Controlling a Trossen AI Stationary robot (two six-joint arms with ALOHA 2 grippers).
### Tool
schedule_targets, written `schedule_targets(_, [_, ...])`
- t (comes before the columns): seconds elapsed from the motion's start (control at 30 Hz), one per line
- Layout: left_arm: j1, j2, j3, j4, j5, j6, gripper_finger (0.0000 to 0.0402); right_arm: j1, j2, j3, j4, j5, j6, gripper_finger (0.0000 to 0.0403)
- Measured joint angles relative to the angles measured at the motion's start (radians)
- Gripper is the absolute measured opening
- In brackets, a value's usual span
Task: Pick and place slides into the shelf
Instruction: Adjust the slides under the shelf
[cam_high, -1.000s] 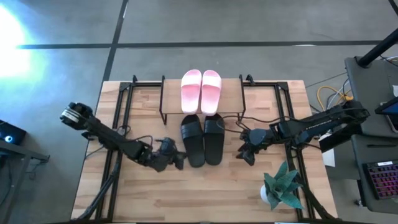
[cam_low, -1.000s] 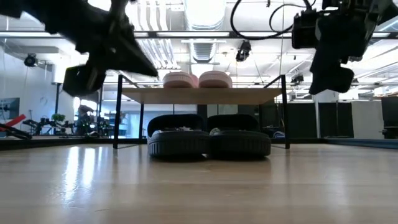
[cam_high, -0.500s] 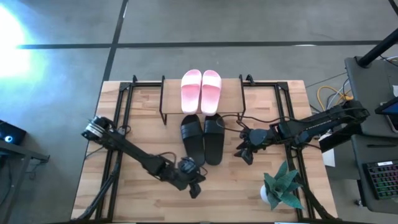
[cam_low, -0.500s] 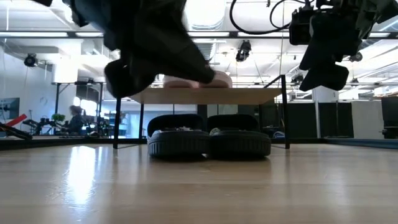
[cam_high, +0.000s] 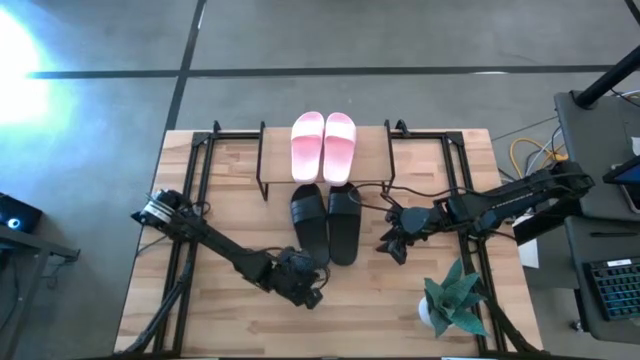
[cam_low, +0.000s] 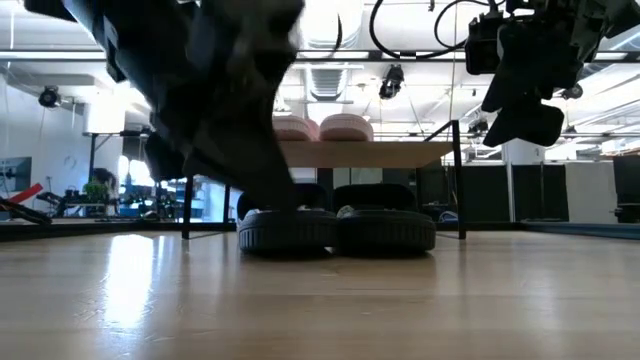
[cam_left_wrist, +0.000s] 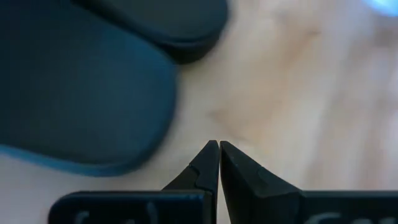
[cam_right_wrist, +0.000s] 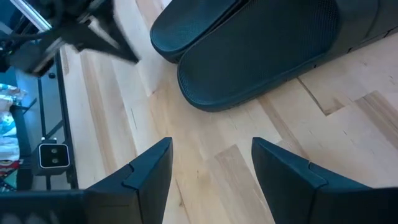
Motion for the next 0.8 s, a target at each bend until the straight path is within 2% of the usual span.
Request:
schedule_targets(0.5, [0.155,-0.014,-0.021,-0.184,-0.024,0.085,0.0000,0.000,0.000,0.000,0.001,0.029,0.000,0.0210])
schedule_targets(0.63, [0.138,-0.062,-0.023,-0.221,-0.030,0.078,0.0000,0.000,0.000,0.000,0.000,0.029,0.000,0.0210])
schedule_targets(0.8, [0.055,-0.153,-0.018,-0.309,-0.080,0.001,0.0000,0.008,0.000,0.000,0.035,0.025,-0.016,0.0210])
